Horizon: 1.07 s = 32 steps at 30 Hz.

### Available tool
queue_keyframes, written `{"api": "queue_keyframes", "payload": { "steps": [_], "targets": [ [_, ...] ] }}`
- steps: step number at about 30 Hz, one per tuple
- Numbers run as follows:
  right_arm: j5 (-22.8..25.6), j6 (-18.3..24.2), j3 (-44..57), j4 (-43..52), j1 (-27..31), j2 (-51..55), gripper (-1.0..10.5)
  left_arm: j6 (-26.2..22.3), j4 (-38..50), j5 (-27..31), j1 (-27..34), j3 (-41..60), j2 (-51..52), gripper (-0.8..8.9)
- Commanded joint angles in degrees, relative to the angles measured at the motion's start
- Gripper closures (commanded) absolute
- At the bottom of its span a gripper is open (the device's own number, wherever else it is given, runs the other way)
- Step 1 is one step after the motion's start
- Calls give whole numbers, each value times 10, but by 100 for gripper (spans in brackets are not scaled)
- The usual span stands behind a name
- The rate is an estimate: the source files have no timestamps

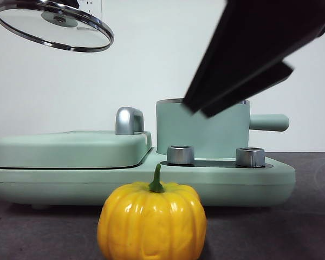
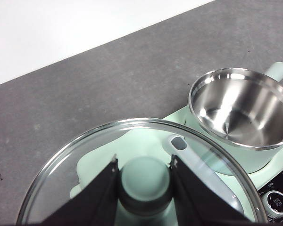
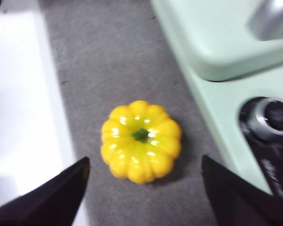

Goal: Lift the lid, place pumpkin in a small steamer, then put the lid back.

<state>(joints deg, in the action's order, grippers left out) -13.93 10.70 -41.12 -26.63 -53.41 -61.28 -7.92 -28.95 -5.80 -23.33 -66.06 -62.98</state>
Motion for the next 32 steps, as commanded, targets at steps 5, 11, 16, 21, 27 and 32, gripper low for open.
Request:
{"api": "queue_keyframes", "payload": {
  "steps": [5, 11, 16, 21, 27, 32],
  "targets": [
    [36, 5, -10, 47, -39, -68, 482, 0, 16, 1, -1, -14, 2, 803],
    [35, 2, -10, 73, -40, -116, 482, 0, 16, 1, -1, -14, 2, 803],
    [35, 2, -10, 82, -40, -152, 481, -1, 16, 1, -1, -14, 2, 803],
    [35, -3, -10, 92, -40, -181, 482, -2, 16, 1, -1, -14, 2, 803],
    [17, -60, -10, 66, -40, -196, 583, -4, 16, 1, 1, -14, 2, 803],
    [4, -117, -11, 26, -40, -158, 583, -4, 16, 1, 1, -14, 2, 803]
  ]
}}
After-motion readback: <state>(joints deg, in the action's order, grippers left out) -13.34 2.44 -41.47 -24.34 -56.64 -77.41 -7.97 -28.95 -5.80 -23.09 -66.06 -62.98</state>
